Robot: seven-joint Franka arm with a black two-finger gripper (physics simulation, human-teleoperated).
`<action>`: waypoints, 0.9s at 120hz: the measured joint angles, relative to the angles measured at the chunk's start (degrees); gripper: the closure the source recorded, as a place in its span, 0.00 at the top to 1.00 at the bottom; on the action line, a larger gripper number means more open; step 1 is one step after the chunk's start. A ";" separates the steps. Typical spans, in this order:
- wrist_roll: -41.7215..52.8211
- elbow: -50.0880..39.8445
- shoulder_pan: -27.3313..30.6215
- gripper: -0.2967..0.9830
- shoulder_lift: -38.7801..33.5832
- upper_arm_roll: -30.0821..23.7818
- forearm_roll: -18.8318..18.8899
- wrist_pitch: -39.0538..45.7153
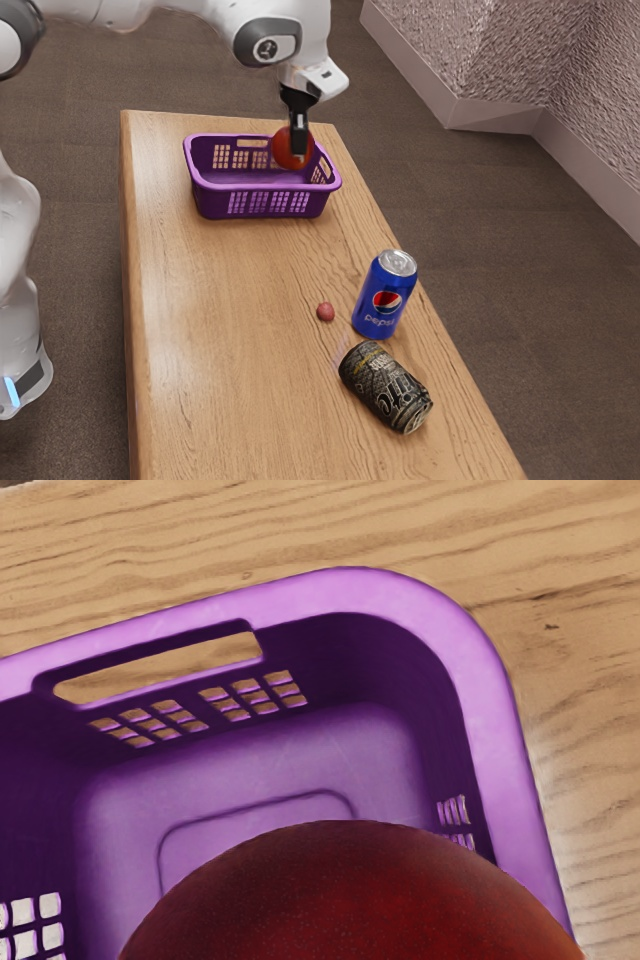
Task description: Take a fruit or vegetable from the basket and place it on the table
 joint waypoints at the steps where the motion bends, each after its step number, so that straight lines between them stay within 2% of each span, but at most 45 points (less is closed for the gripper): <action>1: 0.00 0.26 -0.10 0.48 -0.02 -0.23 -0.01 -0.13; 15: 0.02 2.79 -3.52 0.52 0.23 -1.75 -0.18 -1.43; 28: 0.02 3.70 -5.82 0.50 0.73 -2.45 -0.32 -2.12; 59: -0.02 5.33 -6.62 0.49 4.46 -6.69 -0.41 -2.35; 79: -0.02 7.63 -7.91 0.49 7.81 -7.53 -1.12 -2.32; 108: -0.04 7.94 -8.53 0.49 8.68 -7.65 -1.57 -2.23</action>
